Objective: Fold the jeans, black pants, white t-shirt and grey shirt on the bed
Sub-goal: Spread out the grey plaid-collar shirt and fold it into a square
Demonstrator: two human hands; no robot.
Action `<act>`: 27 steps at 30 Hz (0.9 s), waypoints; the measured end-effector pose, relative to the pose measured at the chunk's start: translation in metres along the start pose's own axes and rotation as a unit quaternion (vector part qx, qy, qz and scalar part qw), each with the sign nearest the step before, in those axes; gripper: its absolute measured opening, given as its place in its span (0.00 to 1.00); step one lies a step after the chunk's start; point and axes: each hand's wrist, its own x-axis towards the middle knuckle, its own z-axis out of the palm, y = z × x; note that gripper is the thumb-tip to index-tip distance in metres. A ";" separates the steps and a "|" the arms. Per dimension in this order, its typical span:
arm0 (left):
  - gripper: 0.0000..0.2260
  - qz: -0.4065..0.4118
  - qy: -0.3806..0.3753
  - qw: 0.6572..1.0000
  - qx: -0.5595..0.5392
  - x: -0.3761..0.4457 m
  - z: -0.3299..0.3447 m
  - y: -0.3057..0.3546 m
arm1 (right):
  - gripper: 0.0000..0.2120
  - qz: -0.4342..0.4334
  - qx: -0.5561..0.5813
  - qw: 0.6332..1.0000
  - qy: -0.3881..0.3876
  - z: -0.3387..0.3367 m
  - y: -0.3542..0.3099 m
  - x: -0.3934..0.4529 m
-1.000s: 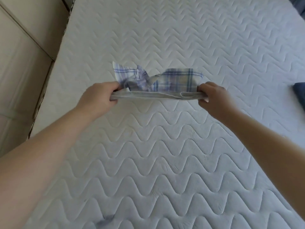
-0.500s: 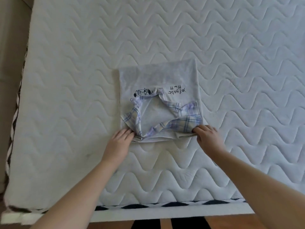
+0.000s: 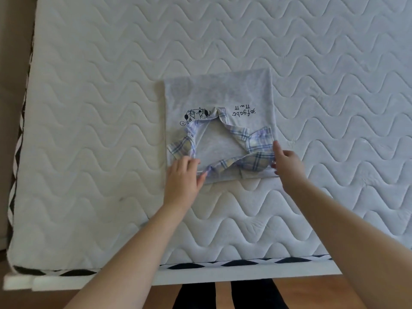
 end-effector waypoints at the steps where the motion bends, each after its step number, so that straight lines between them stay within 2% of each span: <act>1: 0.14 0.043 -0.012 0.999 0.012 0.005 0.003 0.005 | 0.29 0.023 -0.003 1.000 -0.010 0.004 -0.006 0.002; 2: 0.15 0.078 -0.030 0.996 0.010 0.011 0.005 0.012 | 0.27 0.041 -0.005 0.999 -0.019 0.008 -0.010 0.004; 4: 0.21 0.098 -0.105 0.990 -0.001 0.021 0.012 0.026 | 0.19 0.069 0.002 0.997 -0.033 0.013 -0.016 0.007; 7: 0.27 0.061 -0.202 0.978 0.006 0.036 0.023 0.039 | 0.11 0.115 0.072 0.989 -0.051 0.013 -0.018 0.011; 9: 0.25 0.026 -0.224 0.973 -0.044 0.041 0.025 0.044 | 0.05 0.131 0.172 0.974 -0.071 0.008 -0.017 0.009; 10: 0.22 0.004 -0.218 0.972 -0.089 0.041 0.024 0.046 | 0.03 0.133 0.230 0.960 -0.087 0.004 -0.016 0.007; 12: 0.19 -0.045 -0.190 0.966 -0.171 0.041 0.023 0.049 | 0.06 0.131 0.341 0.922 -0.129 -0.004 -0.013 0.003; 14: 0.15 -0.063 -0.168 0.965 -0.193 0.040 0.023 0.051 | 0.08 0.123 0.418 0.883 -0.175 -0.010 -0.009 0.001; 16: 0.11 -0.048 -0.160 0.967 -0.192 0.040 0.022 0.051 | 0.09 0.114 0.474 0.849 -0.205 -0.015 -0.006 -0.002; 20: 0.07 -0.005 -0.135 0.976 -0.173 0.037 0.022 0.054 | 0.12 0.105 0.575 0.782 -0.217 -0.021 -0.003 -0.005; 22: 0.06 0.022 -0.108 0.982 -0.154 0.036 0.019 0.055 | 0.13 0.118 0.599 0.763 -0.211 -0.021 -0.004 -0.005; 25: 0.06 0.076 -0.047 0.989 -0.117 0.033 0.012 0.055 | 0.08 0.184 0.628 0.734 -0.182 -0.015 -0.003 0.001; 27: 0.09 0.120 -0.001 0.988 -0.102 0.030 0.008 0.055 | 0.07 0.209 0.607 0.745 -0.180 -0.010 -0.002 0.008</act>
